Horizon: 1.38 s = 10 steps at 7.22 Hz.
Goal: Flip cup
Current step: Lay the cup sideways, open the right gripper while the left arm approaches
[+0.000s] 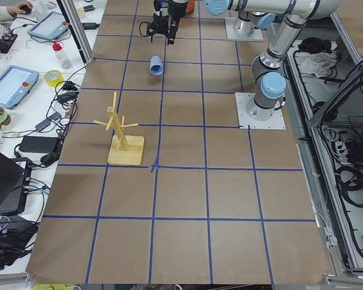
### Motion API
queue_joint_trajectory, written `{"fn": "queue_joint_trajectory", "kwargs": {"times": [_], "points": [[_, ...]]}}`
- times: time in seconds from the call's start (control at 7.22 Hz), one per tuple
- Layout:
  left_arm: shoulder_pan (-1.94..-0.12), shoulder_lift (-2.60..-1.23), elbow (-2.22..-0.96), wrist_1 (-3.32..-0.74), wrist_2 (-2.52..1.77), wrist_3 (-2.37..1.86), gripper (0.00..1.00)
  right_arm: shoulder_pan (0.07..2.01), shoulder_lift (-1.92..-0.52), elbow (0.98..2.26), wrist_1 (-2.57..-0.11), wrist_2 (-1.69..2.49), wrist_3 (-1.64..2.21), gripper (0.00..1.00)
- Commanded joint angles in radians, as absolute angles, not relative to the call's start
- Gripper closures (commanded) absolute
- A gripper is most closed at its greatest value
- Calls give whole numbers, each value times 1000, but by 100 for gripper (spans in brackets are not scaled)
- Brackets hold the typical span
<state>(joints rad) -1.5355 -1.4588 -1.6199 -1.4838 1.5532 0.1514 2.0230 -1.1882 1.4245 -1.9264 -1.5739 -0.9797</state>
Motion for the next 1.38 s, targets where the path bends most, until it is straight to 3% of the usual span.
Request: {"fn": "queue_joint_trajectory", "kwargs": {"times": [0.0, 0.42, 0.97, 1.25], "points": [[-1528, -1453, -1614, -1486, 1548, 150, 0, 2016, -1360, 1427, -1693, -1574, -849, 0], [-1456, -1550, -1626, -1486, 1402, 132, 0, 1930, -1456, 1424, -1561, -1572, -597, 0], [-1456, -1770, -1631, -1424, 1235, 61, 0, 1591, -1542, 1428, -1546, -1574, -476, 0], [-1456, -1843, -1652, -1375, 1117, 60, 0, 1586, -1566, 1430, -1545, -1572, -268, 0]]}}
